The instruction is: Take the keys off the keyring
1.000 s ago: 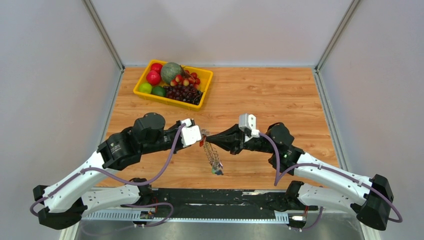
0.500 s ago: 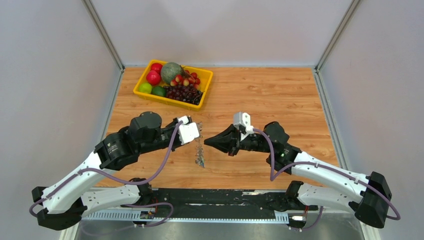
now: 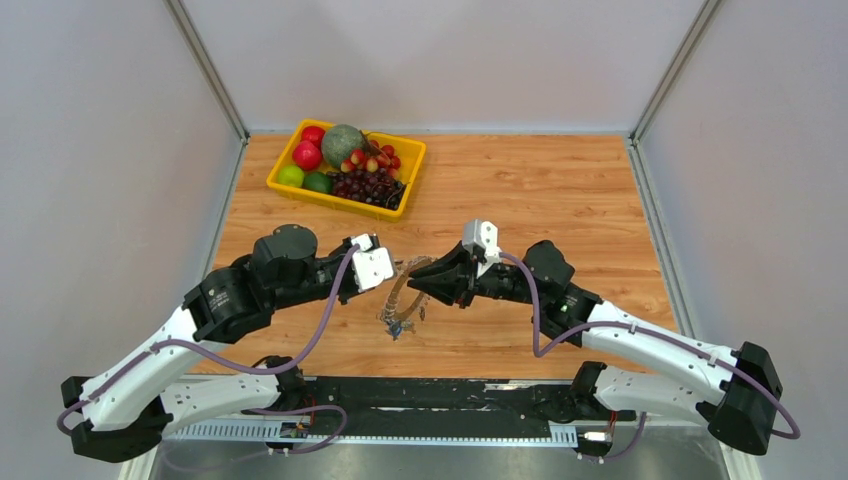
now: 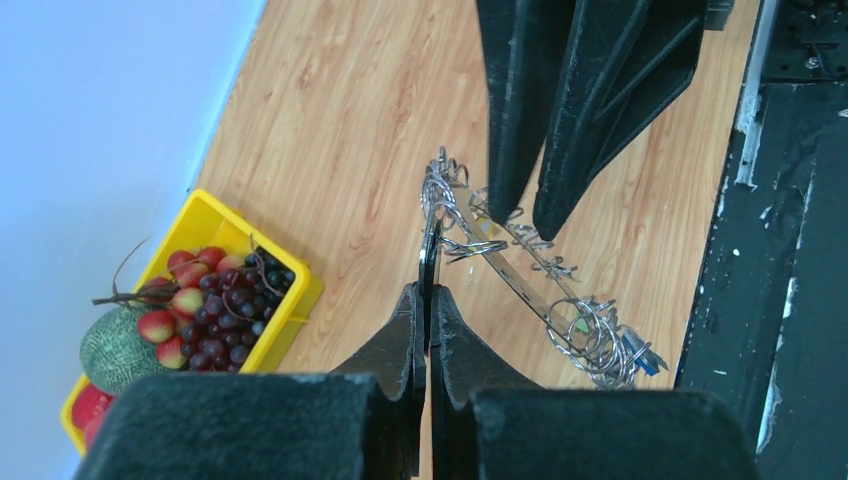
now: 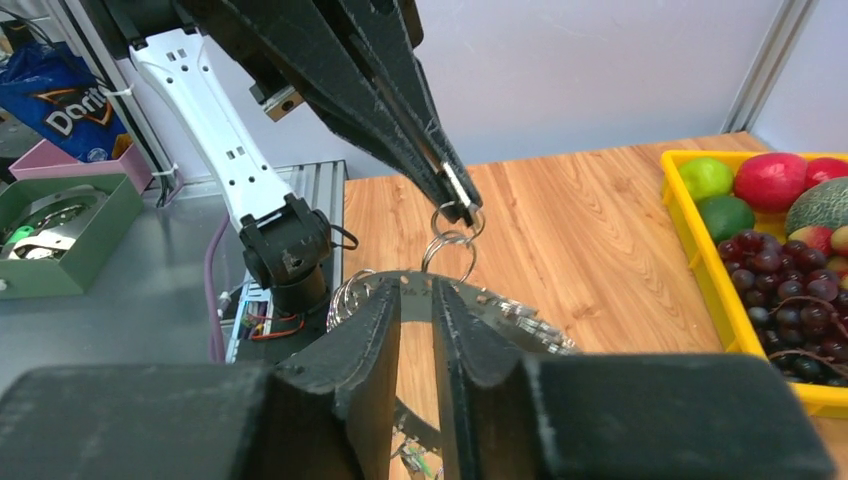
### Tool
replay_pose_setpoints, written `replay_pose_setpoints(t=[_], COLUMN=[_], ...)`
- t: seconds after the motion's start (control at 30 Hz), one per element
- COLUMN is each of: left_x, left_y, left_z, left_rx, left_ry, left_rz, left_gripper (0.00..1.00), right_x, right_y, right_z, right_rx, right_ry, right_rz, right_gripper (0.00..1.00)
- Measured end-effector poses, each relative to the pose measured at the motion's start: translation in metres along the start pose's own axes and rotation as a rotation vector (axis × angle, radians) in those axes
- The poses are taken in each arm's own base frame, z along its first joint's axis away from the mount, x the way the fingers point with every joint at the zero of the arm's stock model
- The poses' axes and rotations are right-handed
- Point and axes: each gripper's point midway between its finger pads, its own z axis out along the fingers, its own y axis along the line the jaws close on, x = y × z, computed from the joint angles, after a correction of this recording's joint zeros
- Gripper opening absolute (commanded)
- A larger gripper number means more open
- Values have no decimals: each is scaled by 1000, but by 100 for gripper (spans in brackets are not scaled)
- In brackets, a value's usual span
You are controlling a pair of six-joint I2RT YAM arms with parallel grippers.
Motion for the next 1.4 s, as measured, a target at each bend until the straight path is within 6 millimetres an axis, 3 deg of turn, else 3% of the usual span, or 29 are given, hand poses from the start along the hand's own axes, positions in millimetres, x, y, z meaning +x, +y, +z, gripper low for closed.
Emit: replay_pose_setpoints(t=[0.27,0.63,1.03,1.13,1.4], left_x=[-3,-9,-9,-9,-9], left_y=[-3,-1,-2,-2,1], left_z=[-1,-5,-5,-5,-9], left_rx=[18,11,17,18,-1], left_ry=[-13,-33,-33,-34,-38], left_rz=[0,2,-1,-1,1], left_gripper=[0,0,0,0,0], right_x=[-21,-10,-5,-4,-9], right_y=[-4,-7,-3,-1,-2], right_z=[8,15,21,22,28], right_rx=[5,-1,-41,-51,-34], right_ry=[-32,-3,9,12,22], right_rz=[-37,-25,-36,-36,42], right_gripper=[30,29,13,0,0])
